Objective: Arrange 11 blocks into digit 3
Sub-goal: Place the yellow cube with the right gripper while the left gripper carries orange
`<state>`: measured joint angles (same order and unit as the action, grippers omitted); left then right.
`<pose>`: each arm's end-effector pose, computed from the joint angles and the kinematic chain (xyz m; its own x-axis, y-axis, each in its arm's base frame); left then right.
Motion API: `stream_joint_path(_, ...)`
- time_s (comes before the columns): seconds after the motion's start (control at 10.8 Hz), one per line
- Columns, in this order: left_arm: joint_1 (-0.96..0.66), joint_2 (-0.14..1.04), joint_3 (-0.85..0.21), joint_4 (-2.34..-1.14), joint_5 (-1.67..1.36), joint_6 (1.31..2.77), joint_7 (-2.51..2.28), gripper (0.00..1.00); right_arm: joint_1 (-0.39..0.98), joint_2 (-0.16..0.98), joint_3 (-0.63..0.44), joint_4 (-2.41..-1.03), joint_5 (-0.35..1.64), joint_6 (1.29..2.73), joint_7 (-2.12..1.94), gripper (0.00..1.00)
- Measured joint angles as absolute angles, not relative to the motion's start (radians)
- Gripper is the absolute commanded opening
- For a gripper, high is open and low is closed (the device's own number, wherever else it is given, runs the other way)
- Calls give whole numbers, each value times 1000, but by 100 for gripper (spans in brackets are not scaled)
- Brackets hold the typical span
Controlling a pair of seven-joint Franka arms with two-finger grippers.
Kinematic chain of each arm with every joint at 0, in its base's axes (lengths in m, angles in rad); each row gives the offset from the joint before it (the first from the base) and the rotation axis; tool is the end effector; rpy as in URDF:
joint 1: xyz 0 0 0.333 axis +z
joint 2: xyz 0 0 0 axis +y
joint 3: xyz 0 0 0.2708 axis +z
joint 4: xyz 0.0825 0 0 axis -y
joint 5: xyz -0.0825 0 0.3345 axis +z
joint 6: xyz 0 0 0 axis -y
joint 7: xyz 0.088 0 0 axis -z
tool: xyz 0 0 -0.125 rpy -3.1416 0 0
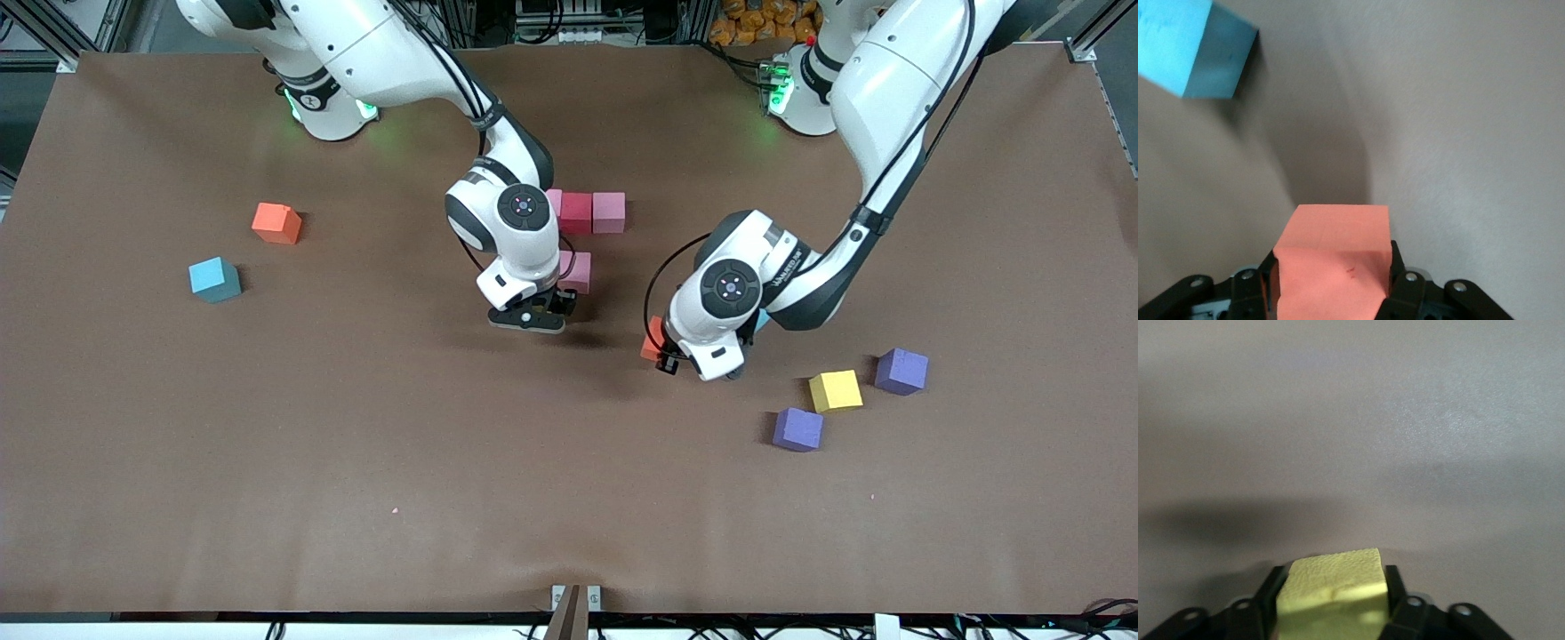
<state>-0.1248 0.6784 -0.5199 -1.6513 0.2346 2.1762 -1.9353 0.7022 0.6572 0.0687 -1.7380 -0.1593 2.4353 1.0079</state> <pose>0.5118 -0.3346 0.2285 0.3203 0.9414 -0.1060 0.9391 -0.3302 -0.0954 0.4421 0.4227 0.1869 0.9882 -0.1322 0.0773 -0.1328 -0.9911 0.0018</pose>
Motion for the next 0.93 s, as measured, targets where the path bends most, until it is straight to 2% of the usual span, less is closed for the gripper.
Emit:
stream_joint_path(0.47, -132, 678, -560, -1719, 235, 2174, -2059, 46, 694, 626, 64, -1726, -159, 2428, 1006, 100)
stream_joint_path(0.93, -144, 678, -591, -1738, 235, 2182, -2300, 46, 517, 433, 57, -1737, -159, 2320, 779, 100)
